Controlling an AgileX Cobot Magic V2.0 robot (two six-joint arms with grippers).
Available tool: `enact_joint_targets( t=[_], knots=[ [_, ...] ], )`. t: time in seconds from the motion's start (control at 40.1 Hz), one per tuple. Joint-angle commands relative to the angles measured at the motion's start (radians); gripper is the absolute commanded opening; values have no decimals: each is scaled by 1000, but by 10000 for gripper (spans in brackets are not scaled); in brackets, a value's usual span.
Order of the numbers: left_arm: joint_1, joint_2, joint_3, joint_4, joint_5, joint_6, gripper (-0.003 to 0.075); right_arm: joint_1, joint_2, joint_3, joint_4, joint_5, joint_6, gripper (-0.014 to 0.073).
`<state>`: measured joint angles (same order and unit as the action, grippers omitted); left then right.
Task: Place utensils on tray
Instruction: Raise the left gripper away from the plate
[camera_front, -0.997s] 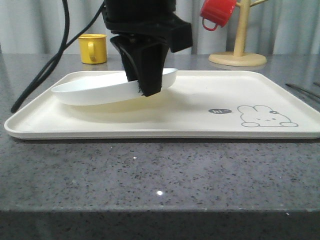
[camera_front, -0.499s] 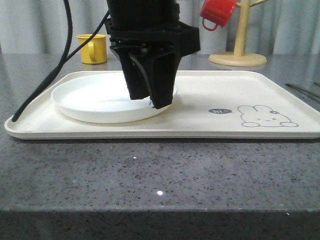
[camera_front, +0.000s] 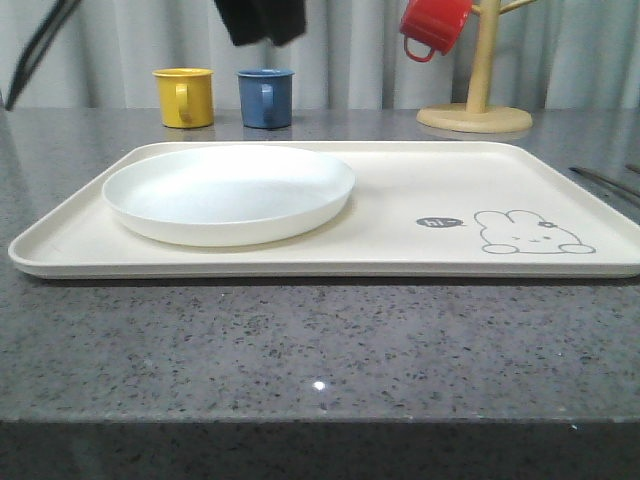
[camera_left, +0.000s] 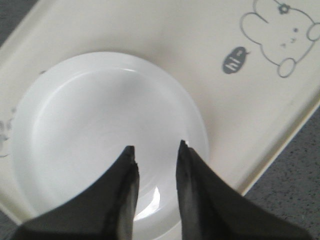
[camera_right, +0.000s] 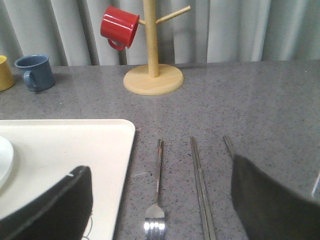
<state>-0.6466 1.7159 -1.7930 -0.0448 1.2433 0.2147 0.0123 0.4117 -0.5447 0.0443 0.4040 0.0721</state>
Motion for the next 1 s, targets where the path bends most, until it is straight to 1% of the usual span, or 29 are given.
enact_joint_targets(
  t=[0.0, 0.05, 0.199, 0.324, 0.499, 0.573, 0.648, 0.823, 0.923, 0.972],
  knots=[
    [73, -121, 2, -6, 28, -22, 165, -5, 14, -37, -2, -71, -6, 593],
    [117, -157, 26, -6, 28, -24, 160, -5, 14, -37, -2, -71, -6, 593],
    [257, -271, 132, -6, -2, -50, 107, -5, 14, -37, -2, -71, -6, 593],
    [345, -391, 273, -6, -99, -74, 94, -5, 14, -37, -2, -71, -6, 593],
    [436, -588, 533, -6, -282, -92, 93, -5, 14, -37, -2, -71, -6, 593],
    [453, -684, 669, -4, -386, -92, 93, -5, 14, -37, -2, -71, -6, 593],
    [455, -783, 783, -4, -480, -92, 73, -5, 14, -37, -2, -71, -6, 593],
    [455, -1003, 1047, -8, -719, -92, -18, -5, 14, -37, -2, -71, -6, 593],
    [455, -1151, 1174, -8, -843, -92, -18, -5, 14, -37, -2, -71, -6, 593],
    [455, -1218, 1221, -8, -884, -92, -18, -5, 14, -37, -2, -71, -6, 593]
  ],
)
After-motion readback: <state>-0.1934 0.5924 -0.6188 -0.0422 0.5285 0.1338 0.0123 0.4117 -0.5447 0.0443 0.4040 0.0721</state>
